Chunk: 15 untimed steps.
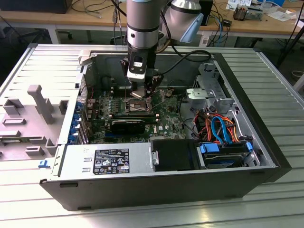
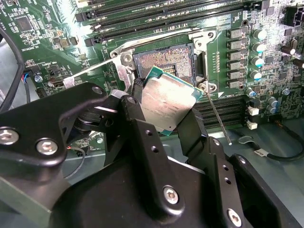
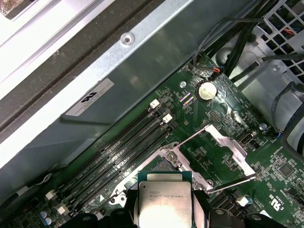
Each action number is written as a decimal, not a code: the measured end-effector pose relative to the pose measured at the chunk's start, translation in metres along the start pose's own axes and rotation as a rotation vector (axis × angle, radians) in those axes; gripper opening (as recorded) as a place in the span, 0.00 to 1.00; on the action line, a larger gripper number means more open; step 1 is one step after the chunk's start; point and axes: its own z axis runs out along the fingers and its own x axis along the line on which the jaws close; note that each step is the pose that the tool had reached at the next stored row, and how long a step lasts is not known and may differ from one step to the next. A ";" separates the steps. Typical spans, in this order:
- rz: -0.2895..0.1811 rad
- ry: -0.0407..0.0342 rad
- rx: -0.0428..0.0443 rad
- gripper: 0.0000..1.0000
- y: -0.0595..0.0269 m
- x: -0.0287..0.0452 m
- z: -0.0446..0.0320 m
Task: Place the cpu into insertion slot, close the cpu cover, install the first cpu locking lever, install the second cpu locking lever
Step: 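Place the cpu into insertion slot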
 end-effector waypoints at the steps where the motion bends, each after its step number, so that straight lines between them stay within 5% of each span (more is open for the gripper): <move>1: 0.000 0.0000 0.0000 0.54 0.0000 0.0000 0.0001; 15: 0.033 -0.0007 -0.0006 0.54 0.0000 0.0000 0.0014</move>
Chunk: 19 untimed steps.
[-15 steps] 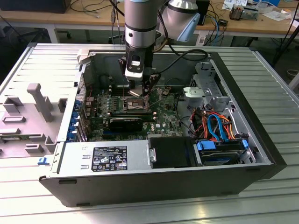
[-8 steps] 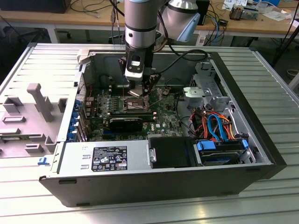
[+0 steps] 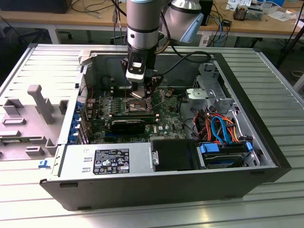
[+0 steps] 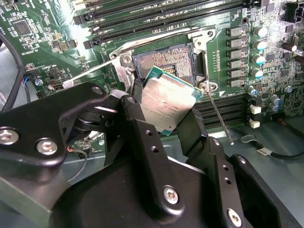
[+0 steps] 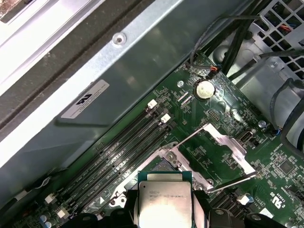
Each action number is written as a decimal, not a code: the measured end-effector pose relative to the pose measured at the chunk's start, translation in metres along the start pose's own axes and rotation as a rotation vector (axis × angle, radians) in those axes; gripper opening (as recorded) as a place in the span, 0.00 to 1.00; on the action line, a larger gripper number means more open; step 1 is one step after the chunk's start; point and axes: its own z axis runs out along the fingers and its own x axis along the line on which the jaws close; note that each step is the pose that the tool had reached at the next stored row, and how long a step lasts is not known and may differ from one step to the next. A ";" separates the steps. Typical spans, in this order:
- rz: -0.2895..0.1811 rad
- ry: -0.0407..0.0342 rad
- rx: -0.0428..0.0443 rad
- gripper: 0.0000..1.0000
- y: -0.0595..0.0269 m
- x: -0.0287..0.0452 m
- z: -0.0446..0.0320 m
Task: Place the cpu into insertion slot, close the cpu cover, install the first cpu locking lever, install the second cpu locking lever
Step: 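Place the cpu into insertion slot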
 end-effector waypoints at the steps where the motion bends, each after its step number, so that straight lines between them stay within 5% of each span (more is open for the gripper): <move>1: 0.006 -0.0001 -0.0001 0.54 0.0000 0.0000 0.0001; 19: 0.028 -0.0006 -0.0005 0.54 0.0000 0.0000 0.0009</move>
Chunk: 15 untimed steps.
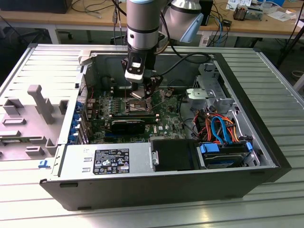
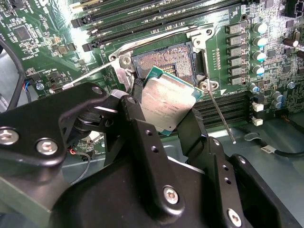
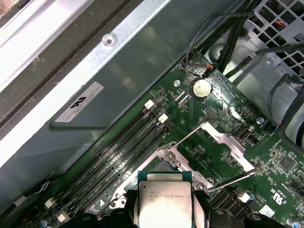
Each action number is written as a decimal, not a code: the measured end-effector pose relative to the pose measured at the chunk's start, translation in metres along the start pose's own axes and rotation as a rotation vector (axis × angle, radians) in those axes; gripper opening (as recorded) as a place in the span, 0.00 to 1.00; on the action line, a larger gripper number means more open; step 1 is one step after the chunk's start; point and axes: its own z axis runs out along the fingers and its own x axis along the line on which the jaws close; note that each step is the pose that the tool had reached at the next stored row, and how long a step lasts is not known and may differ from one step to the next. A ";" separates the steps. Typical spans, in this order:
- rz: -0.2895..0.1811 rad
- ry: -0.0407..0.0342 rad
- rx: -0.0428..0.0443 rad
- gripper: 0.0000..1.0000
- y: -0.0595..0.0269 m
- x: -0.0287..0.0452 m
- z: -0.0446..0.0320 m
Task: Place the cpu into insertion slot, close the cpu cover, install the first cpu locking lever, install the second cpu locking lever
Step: 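Place the cpu into insertion slot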
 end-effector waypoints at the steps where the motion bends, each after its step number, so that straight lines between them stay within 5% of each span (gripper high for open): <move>1: 0.001 0.0000 0.0000 0.54 0.0000 0.0000 0.0001; 15: 0.016 -0.0003 -0.0003 0.54 0.0000 0.0000 0.0007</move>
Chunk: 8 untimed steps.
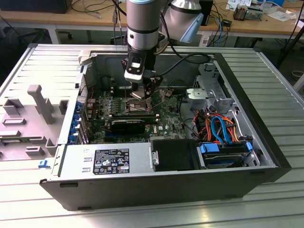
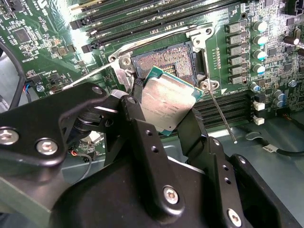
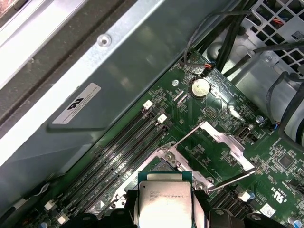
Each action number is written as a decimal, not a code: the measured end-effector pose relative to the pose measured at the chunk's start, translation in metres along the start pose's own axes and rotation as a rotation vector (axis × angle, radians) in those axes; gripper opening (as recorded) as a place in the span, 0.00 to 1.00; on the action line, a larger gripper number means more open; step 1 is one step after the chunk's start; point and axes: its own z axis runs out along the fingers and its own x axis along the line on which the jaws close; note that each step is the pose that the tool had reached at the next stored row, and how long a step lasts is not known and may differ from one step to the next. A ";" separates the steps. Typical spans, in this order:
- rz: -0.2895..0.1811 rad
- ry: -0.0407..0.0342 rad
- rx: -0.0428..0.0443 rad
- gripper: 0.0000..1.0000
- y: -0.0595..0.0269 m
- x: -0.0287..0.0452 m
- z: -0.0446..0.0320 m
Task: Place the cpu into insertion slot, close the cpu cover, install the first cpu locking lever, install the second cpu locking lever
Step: 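Place the cpu into insertion slot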
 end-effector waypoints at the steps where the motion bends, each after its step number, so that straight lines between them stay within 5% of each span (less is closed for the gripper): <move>1: 0.001 0.0000 0.0000 0.54 0.0000 0.0000 0.0000; 8: 0.009 -0.0002 -0.0002 0.54 0.0000 0.0000 0.0004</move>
